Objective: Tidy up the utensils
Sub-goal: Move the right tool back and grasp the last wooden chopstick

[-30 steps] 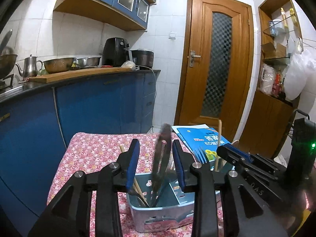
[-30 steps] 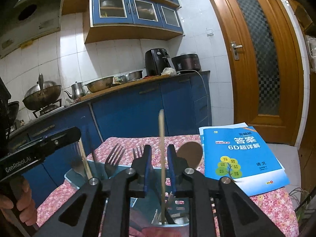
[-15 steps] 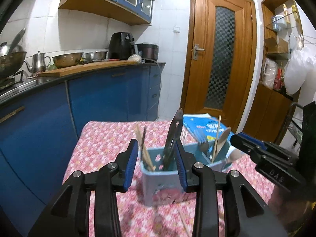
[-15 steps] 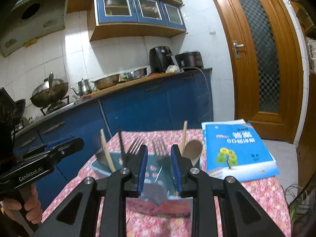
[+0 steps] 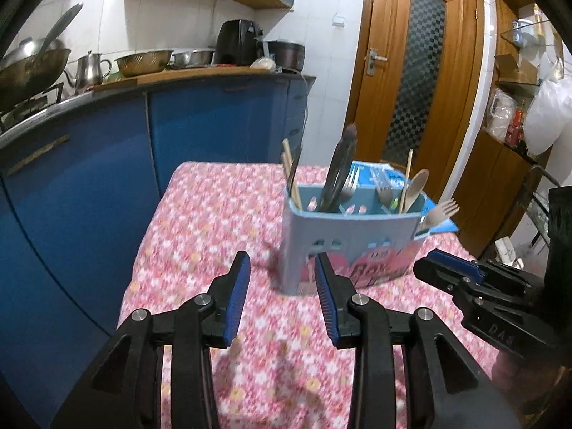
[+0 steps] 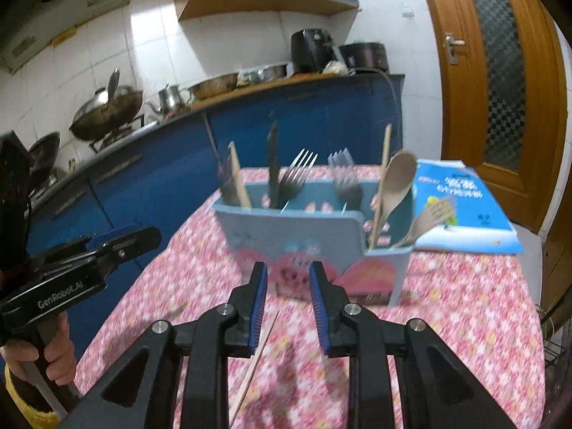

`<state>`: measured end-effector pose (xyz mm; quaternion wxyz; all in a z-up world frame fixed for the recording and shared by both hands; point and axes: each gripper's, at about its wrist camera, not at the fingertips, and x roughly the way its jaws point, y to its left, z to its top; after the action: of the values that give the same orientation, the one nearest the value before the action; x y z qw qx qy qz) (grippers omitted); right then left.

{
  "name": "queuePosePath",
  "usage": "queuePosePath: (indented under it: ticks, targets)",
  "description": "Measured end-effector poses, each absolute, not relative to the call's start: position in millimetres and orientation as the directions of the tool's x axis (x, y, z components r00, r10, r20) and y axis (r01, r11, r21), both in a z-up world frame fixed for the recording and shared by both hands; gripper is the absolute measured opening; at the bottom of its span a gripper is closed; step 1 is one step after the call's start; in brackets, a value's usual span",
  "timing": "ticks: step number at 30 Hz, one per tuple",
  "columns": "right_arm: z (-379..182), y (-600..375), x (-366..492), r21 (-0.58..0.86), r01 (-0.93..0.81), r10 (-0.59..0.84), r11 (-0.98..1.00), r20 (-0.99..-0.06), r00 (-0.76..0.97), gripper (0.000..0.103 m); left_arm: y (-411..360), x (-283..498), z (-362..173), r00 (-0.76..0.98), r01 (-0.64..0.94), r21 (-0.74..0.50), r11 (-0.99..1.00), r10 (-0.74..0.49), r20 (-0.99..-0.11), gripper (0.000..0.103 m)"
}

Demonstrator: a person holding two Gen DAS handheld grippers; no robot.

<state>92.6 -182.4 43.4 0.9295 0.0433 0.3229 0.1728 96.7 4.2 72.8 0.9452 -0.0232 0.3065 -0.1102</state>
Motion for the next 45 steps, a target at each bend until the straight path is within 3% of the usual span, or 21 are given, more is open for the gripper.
queuePosePath:
  ticks: [17,31,40,42,45]
  targets:
    - [-1,-149,86,0.165,-0.295,0.313,0.941,-0.753,0.579,0.027,29,88,34,0.725,0.136,-0.121,0.983,-0.182,-0.665,0.038]
    - [-27,-134,97,0.137,-0.267,0.255,0.954,-0.841,0.477,0.027,37,92,22,0.702,0.125,-0.161,0.979,-0.202,-0.683,0.038]
    - [-29,-115,99,0.012,-0.293,0.152,0.956,-0.873,0.463,0.027,34,94,18,0.694,0.122,-0.164,0.979,-0.203,-0.690,0.038]
    - [-30,-110,100,-0.014,-0.304,0.134,0.953,-0.876,0.463,0.025,33,95,18,0.693,0.121,-0.164,0.979,-0.202,-0.692,0.038]
    - [-31,-106,101,-0.019,-0.311,0.132,0.950,-0.878,0.459,0.013,33,94,18,0.694,0.122,-0.163,0.979,-0.201,-0.691,0.038]
